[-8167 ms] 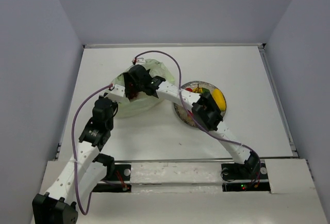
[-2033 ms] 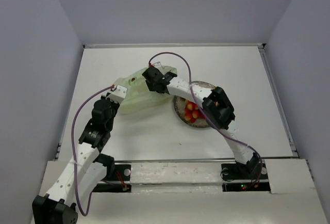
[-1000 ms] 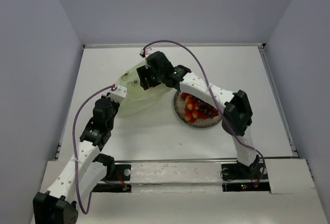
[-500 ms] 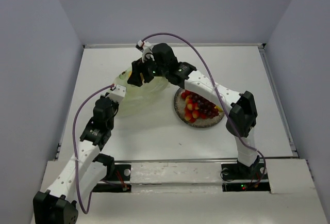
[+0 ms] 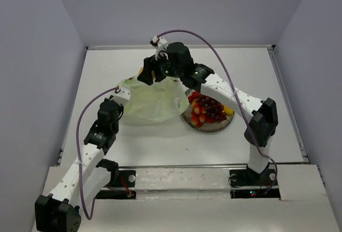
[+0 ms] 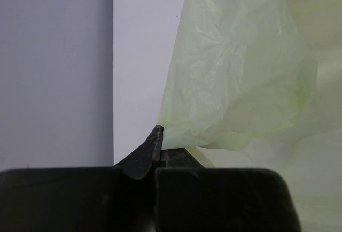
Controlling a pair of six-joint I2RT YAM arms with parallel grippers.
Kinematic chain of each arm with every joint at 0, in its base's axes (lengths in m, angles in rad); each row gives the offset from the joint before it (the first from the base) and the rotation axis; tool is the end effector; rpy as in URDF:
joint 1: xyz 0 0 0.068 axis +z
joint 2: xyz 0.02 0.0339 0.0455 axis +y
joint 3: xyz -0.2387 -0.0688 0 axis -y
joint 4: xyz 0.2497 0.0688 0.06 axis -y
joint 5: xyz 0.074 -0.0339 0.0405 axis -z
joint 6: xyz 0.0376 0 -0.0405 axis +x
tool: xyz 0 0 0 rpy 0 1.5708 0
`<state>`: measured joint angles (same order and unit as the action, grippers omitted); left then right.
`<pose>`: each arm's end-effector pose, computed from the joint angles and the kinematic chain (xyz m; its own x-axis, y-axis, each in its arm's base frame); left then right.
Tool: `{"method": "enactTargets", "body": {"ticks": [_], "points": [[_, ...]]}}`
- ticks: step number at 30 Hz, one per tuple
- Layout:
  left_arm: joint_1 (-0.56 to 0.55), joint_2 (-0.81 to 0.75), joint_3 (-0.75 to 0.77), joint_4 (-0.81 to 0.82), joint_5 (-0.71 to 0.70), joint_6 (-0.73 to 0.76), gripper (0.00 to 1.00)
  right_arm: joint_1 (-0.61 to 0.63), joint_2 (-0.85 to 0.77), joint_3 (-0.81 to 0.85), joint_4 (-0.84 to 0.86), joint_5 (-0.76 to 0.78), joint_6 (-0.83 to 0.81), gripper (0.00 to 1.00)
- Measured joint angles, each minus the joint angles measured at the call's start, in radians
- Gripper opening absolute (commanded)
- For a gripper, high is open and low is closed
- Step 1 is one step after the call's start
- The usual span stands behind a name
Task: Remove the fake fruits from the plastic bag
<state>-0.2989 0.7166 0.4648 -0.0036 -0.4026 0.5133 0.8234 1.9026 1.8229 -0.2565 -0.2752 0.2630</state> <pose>0.1972 -0.0454 0.2387 -0.2552 0.5514 -0.7943 0.0390 0.8267 0.5614 0.3021 0.3410 0.3428 -0.4454 -0.1125 -0.8882 -0.7917 0.5129 0.3320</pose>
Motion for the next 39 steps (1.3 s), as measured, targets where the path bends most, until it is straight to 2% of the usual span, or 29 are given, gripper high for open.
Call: {"method": "enactTargets", "body": {"ticks": [7, 11, 15, 18, 23, 29, 33, 39], "points": [[0.002, 0.007, 0.0, 0.011, -0.037, 0.011, 0.01, -0.045, -0.162, 0.06, 0.003, 0.132, 0.029, 0.27], [0.014, 0.01, 0.0, 0.029, -0.067, 0.021, 0.02, -0.19, -0.369, -0.116, -0.009, 0.307, 0.024, 0.26], [0.049, 0.021, 0.0, 0.043, -0.087, 0.03, 0.02, -0.237, -0.447, -0.292, -0.05, 0.367, -0.035, 0.26], [0.084, 0.027, 0.0, 0.047, -0.097, 0.036, 0.01, -0.216, -0.426, -0.397, -0.098, 0.325, -0.099, 0.25], [0.132, 0.028, 0.0, 0.049, -0.103, 0.036, 0.01, -0.205, -0.344, -0.475, -0.166, 0.234, -0.22, 0.24], [0.138, 0.028, 0.0, 0.049, -0.101, 0.035, 0.01, -0.177, -0.236, -0.477, -0.174, 0.217, -0.346, 0.25], [0.138, 0.035, 0.0, 0.05, -0.095, 0.035, 0.01, -0.113, -0.158, -0.46, -0.175, 0.224, -0.453, 0.25], [0.14, 0.041, 0.0, 0.05, -0.085, 0.035, 0.01, -0.068, -0.102, -0.451, -0.176, 0.23, -0.536, 0.27]]}}
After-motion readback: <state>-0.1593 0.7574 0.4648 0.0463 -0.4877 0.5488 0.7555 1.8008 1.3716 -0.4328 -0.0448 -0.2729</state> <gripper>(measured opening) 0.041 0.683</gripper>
